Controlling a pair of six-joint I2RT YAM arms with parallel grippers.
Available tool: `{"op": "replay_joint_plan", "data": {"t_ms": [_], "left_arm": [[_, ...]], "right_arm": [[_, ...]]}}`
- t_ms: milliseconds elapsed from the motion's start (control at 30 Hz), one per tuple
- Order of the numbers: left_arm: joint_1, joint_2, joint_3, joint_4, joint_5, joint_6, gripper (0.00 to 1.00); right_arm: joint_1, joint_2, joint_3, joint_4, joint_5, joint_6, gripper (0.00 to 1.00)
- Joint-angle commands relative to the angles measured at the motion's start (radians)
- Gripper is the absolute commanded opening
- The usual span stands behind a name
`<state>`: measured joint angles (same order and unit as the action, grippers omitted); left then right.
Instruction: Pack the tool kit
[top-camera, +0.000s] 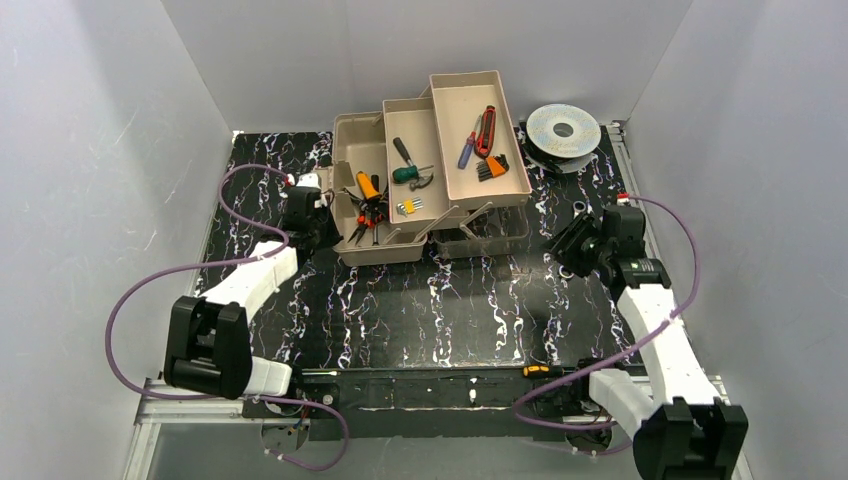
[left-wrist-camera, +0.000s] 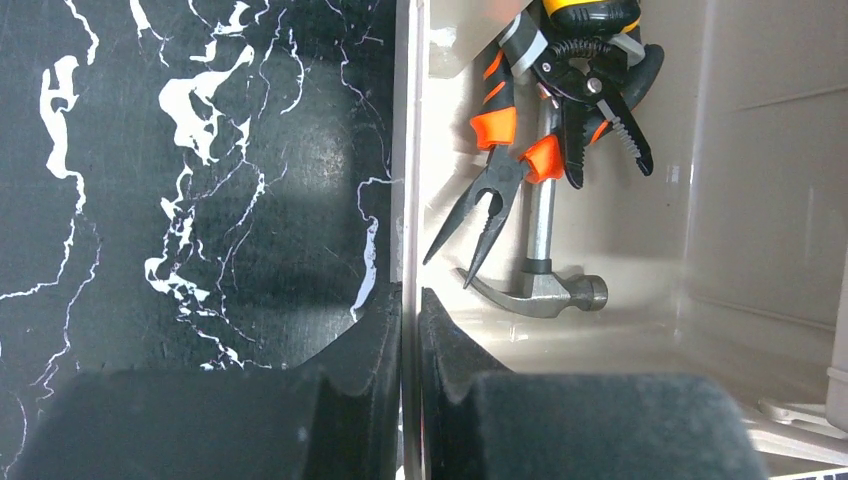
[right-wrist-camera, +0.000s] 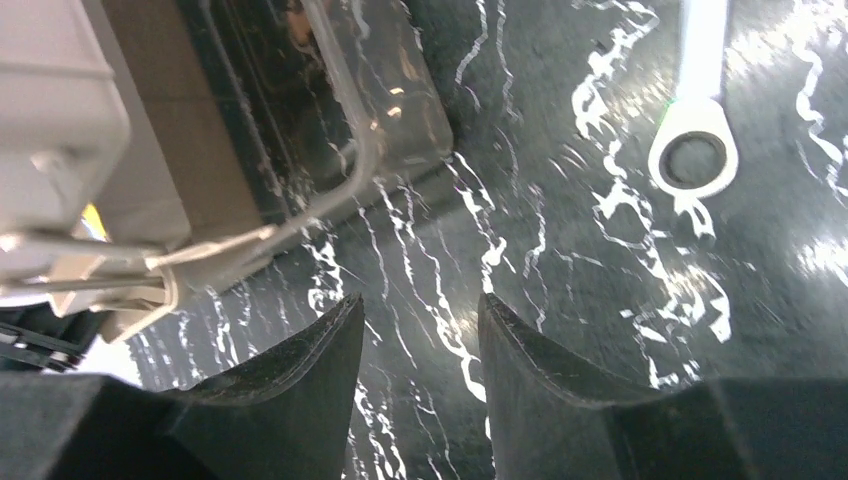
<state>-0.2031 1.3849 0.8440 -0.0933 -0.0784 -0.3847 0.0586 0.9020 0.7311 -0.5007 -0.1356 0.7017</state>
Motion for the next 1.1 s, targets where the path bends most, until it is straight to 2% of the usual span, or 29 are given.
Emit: {"op": "replay_joint_plan", "data": {"t_ms": [0, 167, 367, 533, 667, 767, 867, 900, 967, 1000, 1067], "left_arm": [[-0.005, -0.058, -0.071, -0.046, -0.020, -0.023, 0.00], [-0.007, -0.069, -0.087, -0.002, 0.020, -0.018, 0.00], [-0.008, -0.109, -0.125, 0.054, 0.033, -0.031, 0.00], [-0.006, -0.110, -0.136, 0.082, 0.055, -0.059, 0.00], [-0.008, -0.100, -0.119, 0.078, 0.077, -0.058, 0.00], [-0.008, -0.101, -0.115, 0.086, 0.121, -0.056, 0.00], [-0.015, -0.095, -0.109, 0.087, 0.133, -0.052, 0.00], [-0.017, -0.091, -0.107, 0.087, 0.134, -0.047, 0.00], [-0.020, -0.086, -0.102, 0.087, 0.137, -0.043, 0.00], [-0.023, -0.084, -0.101, 0.087, 0.141, -0.039, 0.00], [-0.028, -0.087, -0.100, 0.087, 0.146, -0.035, 0.00]], "right_arm": [[-0.037, 0.116, 0.081, 0.195, -0.157, 0.004, 0.54], [-0.042, 0.286, 0.178, 0.288, -0.142, 0.013, 0.54], [-0.041, 0.511, 0.350, 0.256, -0.118, -0.079, 0.54], [-0.034, 0.687, 0.426, 0.291, -0.260, -0.156, 0.52], [-0.003, 0.813, 0.521, 0.200, -0.283, -0.219, 0.51], [0.038, 0.846, 0.574, 0.123, -0.176, -0.264, 0.48], [0.073, 0.834, 0.587, 0.090, -0.063, -0.283, 0.38], [0.082, 0.829, 0.591, 0.079, -0.024, -0.285, 0.30], [0.096, 0.816, 0.600, 0.056, 0.049, -0.286, 0.06], [0.102, 0.805, 0.604, 0.044, 0.080, -0.286, 0.01], [0.110, 0.769, 0.607, 0.018, 0.154, -0.277, 0.01]]}}
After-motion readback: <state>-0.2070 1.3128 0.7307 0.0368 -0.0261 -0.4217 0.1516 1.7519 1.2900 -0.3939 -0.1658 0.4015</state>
